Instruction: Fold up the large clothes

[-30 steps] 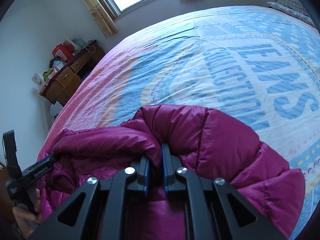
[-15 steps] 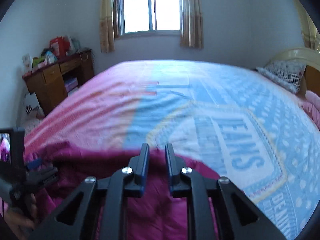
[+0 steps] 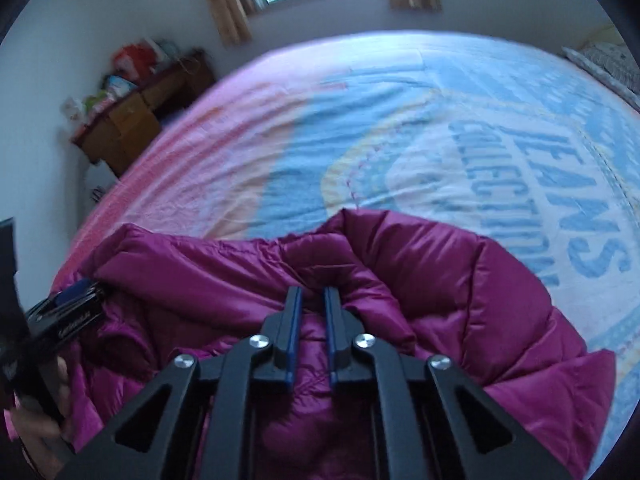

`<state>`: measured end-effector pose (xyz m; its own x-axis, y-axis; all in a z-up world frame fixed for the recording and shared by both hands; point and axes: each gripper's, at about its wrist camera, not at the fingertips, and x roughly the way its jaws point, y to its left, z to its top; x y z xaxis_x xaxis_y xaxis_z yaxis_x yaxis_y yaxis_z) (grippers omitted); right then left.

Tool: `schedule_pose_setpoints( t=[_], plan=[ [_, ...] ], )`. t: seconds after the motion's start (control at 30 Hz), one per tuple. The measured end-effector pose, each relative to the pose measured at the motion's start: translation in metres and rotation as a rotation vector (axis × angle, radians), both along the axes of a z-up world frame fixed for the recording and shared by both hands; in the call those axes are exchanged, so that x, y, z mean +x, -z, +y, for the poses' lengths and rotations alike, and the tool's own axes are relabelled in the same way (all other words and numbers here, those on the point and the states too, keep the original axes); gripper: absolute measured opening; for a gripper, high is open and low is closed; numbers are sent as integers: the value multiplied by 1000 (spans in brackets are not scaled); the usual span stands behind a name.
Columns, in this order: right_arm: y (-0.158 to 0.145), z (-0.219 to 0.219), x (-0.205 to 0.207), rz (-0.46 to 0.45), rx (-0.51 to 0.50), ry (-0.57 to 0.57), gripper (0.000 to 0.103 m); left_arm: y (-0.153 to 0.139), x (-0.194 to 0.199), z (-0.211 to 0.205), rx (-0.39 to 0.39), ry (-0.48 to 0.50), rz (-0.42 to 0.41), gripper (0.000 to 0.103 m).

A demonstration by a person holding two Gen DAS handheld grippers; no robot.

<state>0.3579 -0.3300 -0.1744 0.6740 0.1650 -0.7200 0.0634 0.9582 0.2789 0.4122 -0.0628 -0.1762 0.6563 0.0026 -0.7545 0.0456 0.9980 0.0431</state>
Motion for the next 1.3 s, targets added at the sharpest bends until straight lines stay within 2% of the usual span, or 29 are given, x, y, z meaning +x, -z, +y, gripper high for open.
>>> schedule_pose_setpoints(
  t=[0.07, 0.2, 0.33, 0.47, 0.53, 0.63, 0.77, 0.8, 0.87, 1.03, 1.17, 1.3],
  plan=[
    [4, -7, 2, -6, 46, 9, 9, -4, -4, 4, -23, 4, 0, 65],
    [4, 4, 3, -5, -38, 13, 9, -20, -30, 12, -30, 50, -7, 65],
    [4, 7, 3, -9, -75, 14, 9, -44, -59, 16, -16, 79, -44, 65],
    [2, 9, 3, -12, -98, 17, 9, -76, -46, 4, -125, 90, -82, 65],
    [2, 11, 3, -13, -116, 19, 9, -84, -30, -11, -115, 82, -89, 65],
    [2, 14, 3, -13, -140, 22, 9, -72, 0, -36, -49, 70, -66, 65],
    [2, 16, 3, -13, -153, 24, 9, -13, 16, -37, 31, 31, 53, 67],
    [2, 15, 3, -15, -151, 24, 9, -2, 13, -32, 12, 36, 60, 67],
    [2, 16, 3, -14, -155, 25, 9, -3, 6, -27, -12, 34, 21, 69],
    [2, 23, 5, -9, -205, 30, 9, 2, 9, -38, 63, 19, 16, 73],
    [2, 24, 5, -9, -210, 33, 9, 5, 10, -41, 90, 4, 14, 78],
    [2, 26, 5, -7, -227, 35, 9, 5, 9, -46, 129, 0, 2, 79]
  ],
)
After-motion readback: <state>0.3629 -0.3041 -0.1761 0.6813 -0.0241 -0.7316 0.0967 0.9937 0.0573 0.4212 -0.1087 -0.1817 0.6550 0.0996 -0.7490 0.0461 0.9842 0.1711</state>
